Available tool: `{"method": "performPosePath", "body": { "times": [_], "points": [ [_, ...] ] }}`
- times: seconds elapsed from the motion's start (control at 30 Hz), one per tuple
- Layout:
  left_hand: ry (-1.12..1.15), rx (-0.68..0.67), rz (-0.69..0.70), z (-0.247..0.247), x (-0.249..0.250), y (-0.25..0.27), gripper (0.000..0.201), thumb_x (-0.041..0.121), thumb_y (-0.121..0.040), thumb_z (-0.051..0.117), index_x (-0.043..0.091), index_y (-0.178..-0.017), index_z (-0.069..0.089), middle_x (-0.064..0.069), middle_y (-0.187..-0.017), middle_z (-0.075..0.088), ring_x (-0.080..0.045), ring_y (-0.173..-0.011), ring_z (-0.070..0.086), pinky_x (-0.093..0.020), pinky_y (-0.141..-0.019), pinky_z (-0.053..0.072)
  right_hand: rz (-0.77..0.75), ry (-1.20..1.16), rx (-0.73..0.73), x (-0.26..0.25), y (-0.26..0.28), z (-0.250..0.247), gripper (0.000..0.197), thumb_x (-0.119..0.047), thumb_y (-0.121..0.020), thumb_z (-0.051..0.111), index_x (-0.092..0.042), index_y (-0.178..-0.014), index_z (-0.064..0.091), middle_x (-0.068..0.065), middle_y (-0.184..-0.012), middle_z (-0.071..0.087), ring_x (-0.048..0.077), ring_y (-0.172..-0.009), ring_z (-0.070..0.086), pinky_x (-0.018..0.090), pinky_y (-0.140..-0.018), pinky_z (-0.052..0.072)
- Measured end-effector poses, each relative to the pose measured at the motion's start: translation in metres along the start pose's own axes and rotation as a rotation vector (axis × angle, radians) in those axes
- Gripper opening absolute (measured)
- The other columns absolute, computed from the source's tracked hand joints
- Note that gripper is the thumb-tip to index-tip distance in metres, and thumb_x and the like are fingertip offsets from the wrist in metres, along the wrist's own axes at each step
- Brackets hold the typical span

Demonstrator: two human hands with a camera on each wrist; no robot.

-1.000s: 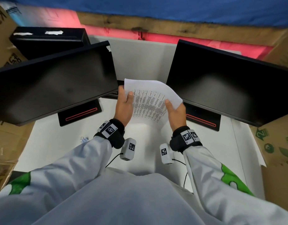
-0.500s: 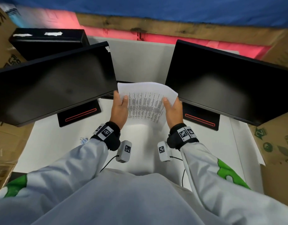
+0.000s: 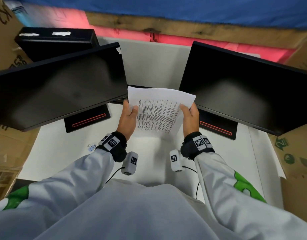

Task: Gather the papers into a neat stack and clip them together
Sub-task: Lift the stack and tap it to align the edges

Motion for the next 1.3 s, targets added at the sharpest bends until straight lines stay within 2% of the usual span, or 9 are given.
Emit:
{"method": "performPosePath", "body": {
  "times": [0.13,0.27,0.43,0.57,0.7,0.87,0.97,1.1,1.3],
  "points": [
    [-0.012,0.014,0.004,-0.001,-0.003,-0.001,0.031,0.009,-0.108,0.034,0.016,-0.137,0.043,-0.001,-0.130,0.062,-0.015,-0.120,0.060,-0.030,-0.108,0.046,0.035,0.065,-0.053,0.006,-0.004,0.000,0.031,-0.010,-0.099,0.048,-0.002,-0.127,0.056,0.008,-0.120,0.068,0.017,-0.107,0.067,0.029,-0.091,0.053],
    [-0.017,0.062,0.024,-0.007,-0.001,-0.008,0.023,0.014,-0.105,0.036,0.021,-0.124,0.049,0.000,-0.121,0.064,-0.020,-0.116,0.061,-0.039,-0.108,0.048,0.004,0.061,-0.120,0.005,-0.012,-0.006,0.031,-0.009,-0.096,0.055,-0.005,-0.127,0.059,0.007,-0.122,0.068,0.020,-0.110,0.066,0.034,-0.095,0.052],
    [0.049,0.068,-0.038,-0.017,-0.001,-0.007,0.026,0.011,-0.106,0.034,0.014,-0.127,0.049,0.003,-0.124,0.066,-0.014,-0.113,0.064,-0.027,-0.097,0.054,0.216,-0.105,-0.433,0.018,-0.011,-0.014,0.033,-0.009,-0.098,0.053,-0.017,-0.129,0.058,0.008,-0.131,0.064,0.026,-0.121,0.062,0.041,-0.100,0.051],
    [-0.035,0.132,-0.156,-0.024,-0.028,-0.008,0.026,0.012,-0.101,0.035,0.001,-0.120,0.048,-0.004,-0.105,0.058,-0.019,-0.093,0.056,-0.034,-0.083,0.051,0.242,0.202,-0.438,0.042,-0.005,-0.010,0.032,-0.017,-0.097,0.056,-0.019,-0.129,0.060,0.001,-0.127,0.068,0.020,-0.114,0.066,0.046,-0.101,0.050],
    [-0.152,0.195,-0.267,-0.033,-0.058,0.000,0.014,0.008,-0.101,0.036,0.006,-0.109,0.047,0.002,-0.088,0.051,-0.010,-0.074,0.049,-0.012,-0.061,0.045,0.068,0.520,-0.396,0.056,-0.004,0.001,0.035,-0.017,-0.099,0.051,-0.010,-0.133,0.056,0.003,-0.132,0.063,0.019,-0.120,0.060,0.034,-0.105,0.045],
    [-0.353,0.192,-0.295,-0.041,-0.071,-0.004,0.017,0.013,-0.100,0.045,0.001,-0.112,0.049,-0.010,-0.110,0.063,-0.027,-0.099,0.061,-0.041,-0.089,0.053,0.063,0.586,-0.364,0.067,-0.002,0.004,0.033,-0.018,-0.100,0.050,-0.010,-0.131,0.058,0.004,-0.130,0.064,0.017,-0.114,0.061,0.029,-0.099,0.047],
    [-0.356,0.133,-0.321,-0.041,-0.069,-0.007,0.025,0.015,-0.099,0.053,0.003,-0.120,0.047,-0.008,-0.115,0.062,-0.025,-0.104,0.061,-0.039,-0.092,0.052,0.068,0.568,-0.364,0.065,-0.003,0.002,0.031,-0.018,-0.100,0.049,-0.010,-0.128,0.058,0.004,-0.127,0.065,0.013,-0.108,0.061,0.022,-0.091,0.046],
    [-0.253,0.134,-0.285,-0.048,-0.050,-0.018,0.047,0.014,-0.096,0.062,0.011,-0.135,0.037,-0.007,-0.114,0.062,-0.022,-0.099,0.064,-0.034,-0.090,0.053,0.057,0.610,-0.447,0.049,-0.010,-0.008,0.029,-0.020,-0.100,0.049,-0.014,-0.127,0.060,0.000,-0.119,0.068,0.017,-0.106,0.066,0.035,-0.097,0.050],
    [-0.186,0.127,-0.161,-0.059,-0.026,-0.047,0.020,0.012,-0.104,0.050,0.002,-0.117,0.060,-0.010,-0.105,0.069,-0.025,-0.099,0.068,-0.029,-0.080,0.060,0.075,0.554,-0.418,0.033,-0.017,-0.017,0.033,-0.016,-0.099,0.050,-0.014,-0.131,0.057,-0.002,-0.123,0.065,0.017,-0.114,0.062,0.038,-0.104,0.046]
  ]
}}
Point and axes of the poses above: each hand's wrist, its own y-axis away from the middle knuckle, its own z-axis out of the palm, x = y × z, the point moved 1 cm from there along -y, towards the middle knuckle
